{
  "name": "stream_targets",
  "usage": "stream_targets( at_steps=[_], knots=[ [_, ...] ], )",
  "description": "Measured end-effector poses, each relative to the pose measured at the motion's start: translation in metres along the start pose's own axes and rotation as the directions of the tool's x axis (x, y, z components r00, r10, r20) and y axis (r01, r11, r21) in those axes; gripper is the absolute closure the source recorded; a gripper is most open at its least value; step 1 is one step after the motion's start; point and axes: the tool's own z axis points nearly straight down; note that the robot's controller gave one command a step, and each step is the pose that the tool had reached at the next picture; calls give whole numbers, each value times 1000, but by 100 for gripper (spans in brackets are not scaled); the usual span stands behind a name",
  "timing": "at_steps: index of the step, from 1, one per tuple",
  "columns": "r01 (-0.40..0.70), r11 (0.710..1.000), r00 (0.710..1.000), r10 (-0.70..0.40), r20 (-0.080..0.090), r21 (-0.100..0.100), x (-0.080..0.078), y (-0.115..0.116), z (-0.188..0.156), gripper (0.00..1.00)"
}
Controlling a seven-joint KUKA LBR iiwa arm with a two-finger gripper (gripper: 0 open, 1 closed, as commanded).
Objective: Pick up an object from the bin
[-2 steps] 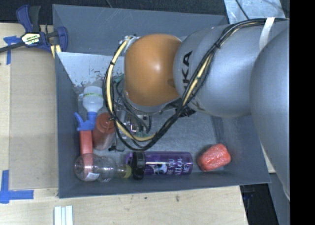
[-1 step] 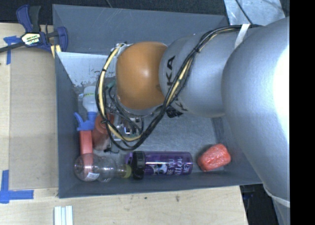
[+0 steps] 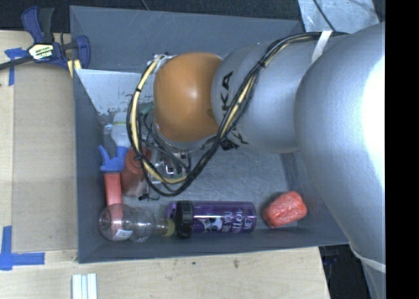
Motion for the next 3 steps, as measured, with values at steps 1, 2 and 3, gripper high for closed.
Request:
stream_targets(
  at_steps=[1, 2, 3],
  knots=[
    [4, 1000, 1000, -4, 23, -5, -12, 1, 15, 0],
    [-76, 997, 997, 76, -8, 5, -18, -17, 59, 100],
    [-76, 997, 997, 76, -8, 5, -18, -17, 59, 100]
  ],
)
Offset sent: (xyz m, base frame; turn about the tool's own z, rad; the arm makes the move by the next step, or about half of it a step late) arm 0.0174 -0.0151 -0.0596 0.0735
